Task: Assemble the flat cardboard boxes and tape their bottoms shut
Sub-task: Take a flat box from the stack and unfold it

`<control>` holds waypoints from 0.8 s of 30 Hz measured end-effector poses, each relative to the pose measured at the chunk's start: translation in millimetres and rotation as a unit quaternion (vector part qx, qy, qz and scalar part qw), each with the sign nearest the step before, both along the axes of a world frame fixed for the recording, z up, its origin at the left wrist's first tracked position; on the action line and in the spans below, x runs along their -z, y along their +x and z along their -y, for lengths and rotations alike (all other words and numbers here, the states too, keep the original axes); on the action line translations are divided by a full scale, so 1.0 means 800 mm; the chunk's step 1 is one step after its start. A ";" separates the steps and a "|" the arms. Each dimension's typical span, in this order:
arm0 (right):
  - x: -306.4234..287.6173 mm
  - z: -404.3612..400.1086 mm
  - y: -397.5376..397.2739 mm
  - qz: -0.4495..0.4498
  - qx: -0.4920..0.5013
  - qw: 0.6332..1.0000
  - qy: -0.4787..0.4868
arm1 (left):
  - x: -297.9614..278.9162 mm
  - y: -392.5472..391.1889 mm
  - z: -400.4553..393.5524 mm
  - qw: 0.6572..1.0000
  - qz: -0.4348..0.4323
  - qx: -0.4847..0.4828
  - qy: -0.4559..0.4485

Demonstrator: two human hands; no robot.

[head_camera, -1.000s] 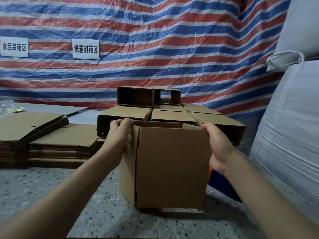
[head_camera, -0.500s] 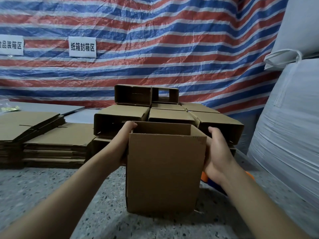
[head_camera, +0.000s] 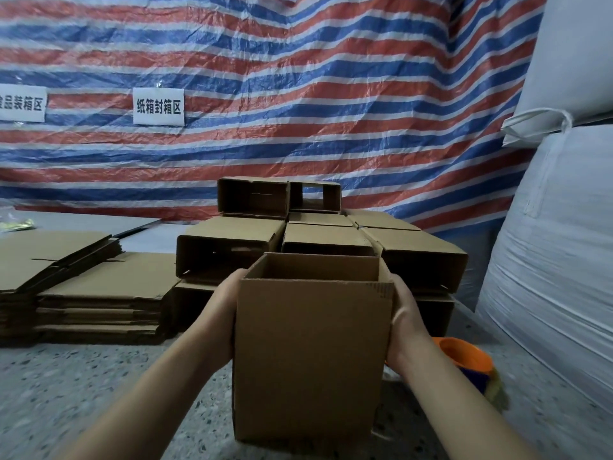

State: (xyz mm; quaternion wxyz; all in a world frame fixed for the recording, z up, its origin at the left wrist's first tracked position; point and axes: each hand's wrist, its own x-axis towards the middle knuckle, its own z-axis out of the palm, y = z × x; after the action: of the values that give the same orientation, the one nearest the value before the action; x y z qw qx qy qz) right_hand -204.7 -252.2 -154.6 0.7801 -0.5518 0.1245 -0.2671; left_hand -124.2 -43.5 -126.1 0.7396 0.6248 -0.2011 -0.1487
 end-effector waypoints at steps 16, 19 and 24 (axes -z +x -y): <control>0.012 -0.004 -0.001 0.048 -0.022 0.999 -0.012 | 0.014 0.006 0.002 0.996 -0.058 0.010 -0.061; 0.017 -0.004 0.000 0.050 -0.020 0.999 0.008 | 0.017 0.002 0.002 0.997 -0.030 0.017 -0.069; 0.018 -0.005 0.000 0.041 -0.010 0.999 0.028 | 0.023 0.019 0.000 0.996 -0.055 -0.027 -0.072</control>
State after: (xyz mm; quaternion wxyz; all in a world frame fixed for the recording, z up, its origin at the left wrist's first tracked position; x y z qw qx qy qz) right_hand -204.5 -248.3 -168.7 0.8025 -0.5192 0.0949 -0.2783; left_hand -109.4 -43.8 -144.6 0.7965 0.5660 -0.1532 -0.1474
